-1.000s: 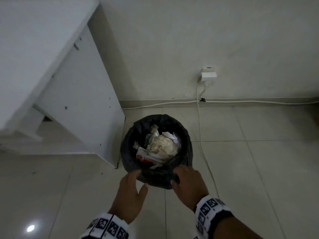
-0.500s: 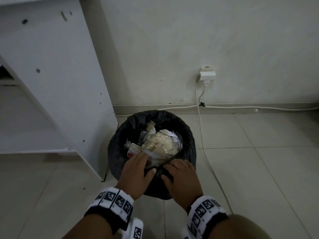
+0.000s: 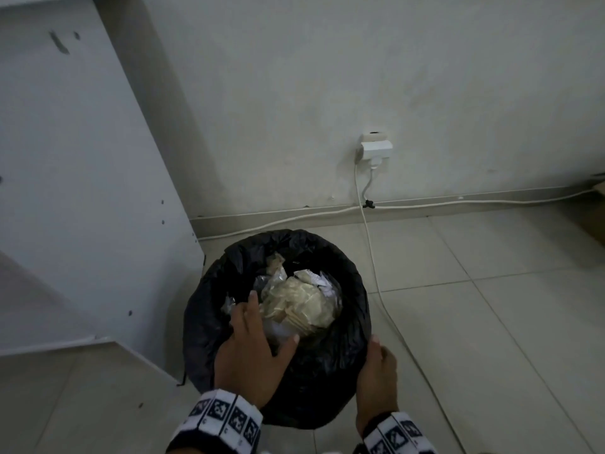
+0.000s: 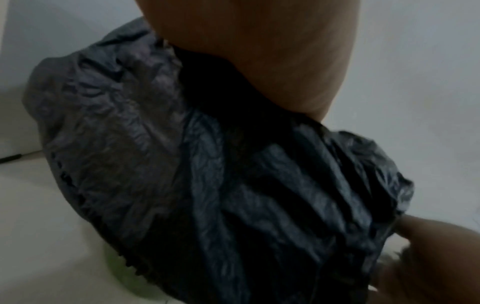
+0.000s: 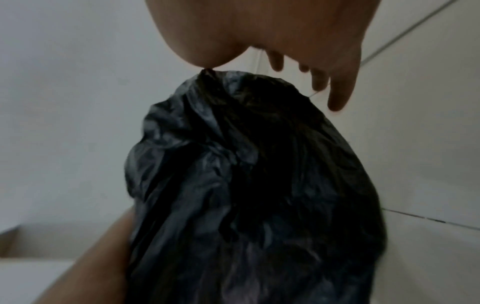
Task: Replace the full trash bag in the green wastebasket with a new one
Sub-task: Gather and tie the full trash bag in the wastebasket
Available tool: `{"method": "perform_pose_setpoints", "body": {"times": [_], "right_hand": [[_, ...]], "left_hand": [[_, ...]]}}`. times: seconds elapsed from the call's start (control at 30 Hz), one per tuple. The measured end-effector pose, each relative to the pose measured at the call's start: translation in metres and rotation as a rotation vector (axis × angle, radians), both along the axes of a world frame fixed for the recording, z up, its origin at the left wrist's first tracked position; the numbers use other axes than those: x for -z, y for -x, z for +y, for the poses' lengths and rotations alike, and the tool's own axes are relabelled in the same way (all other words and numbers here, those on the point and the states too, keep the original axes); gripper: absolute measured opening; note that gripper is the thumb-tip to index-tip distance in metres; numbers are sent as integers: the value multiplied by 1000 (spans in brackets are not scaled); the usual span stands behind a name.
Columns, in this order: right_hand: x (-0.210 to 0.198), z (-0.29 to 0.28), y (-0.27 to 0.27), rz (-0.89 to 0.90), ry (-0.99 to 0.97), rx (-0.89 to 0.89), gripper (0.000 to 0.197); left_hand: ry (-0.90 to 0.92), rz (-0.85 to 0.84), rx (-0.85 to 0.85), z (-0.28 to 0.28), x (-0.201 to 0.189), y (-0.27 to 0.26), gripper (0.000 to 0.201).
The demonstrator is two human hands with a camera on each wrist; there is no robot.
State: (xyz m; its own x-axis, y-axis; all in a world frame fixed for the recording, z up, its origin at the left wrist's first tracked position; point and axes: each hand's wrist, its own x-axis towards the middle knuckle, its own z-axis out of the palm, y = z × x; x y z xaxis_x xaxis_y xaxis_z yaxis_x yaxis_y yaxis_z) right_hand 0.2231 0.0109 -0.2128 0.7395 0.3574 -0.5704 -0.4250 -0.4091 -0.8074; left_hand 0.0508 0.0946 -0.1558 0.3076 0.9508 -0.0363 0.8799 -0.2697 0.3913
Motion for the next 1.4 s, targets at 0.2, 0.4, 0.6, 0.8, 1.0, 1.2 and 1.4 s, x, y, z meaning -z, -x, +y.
{"method": "perform_pose_setpoints", "body": {"times": [0.2,0.4,0.6,0.8,1.0,1.2,1.4], "right_hand": [[5,5,-21,612,-362,-38,62],[-32,13,-60,465,-436,26,44],[-100,21,-60,105,-586,-188,20],[-112,44,-58,249,-536,-74,55],[-119,93,-91,426,-176,-138,49],[-139,151,-94,217,-109,-342,23],[-145,190,-43,41,-206,-456,11]], "left_hand": [[-68,193,77,0,2,-3,89],[-65,161,81,1,1,-2,81],[-141,-230,62,12,-11,14,52],[-44,-54,-37,57,-12,21,77],[-56,77,22,59,5,25,96],[-91,61,32,59,10,25,97],[-105,43,39,58,5,26,99]]}}
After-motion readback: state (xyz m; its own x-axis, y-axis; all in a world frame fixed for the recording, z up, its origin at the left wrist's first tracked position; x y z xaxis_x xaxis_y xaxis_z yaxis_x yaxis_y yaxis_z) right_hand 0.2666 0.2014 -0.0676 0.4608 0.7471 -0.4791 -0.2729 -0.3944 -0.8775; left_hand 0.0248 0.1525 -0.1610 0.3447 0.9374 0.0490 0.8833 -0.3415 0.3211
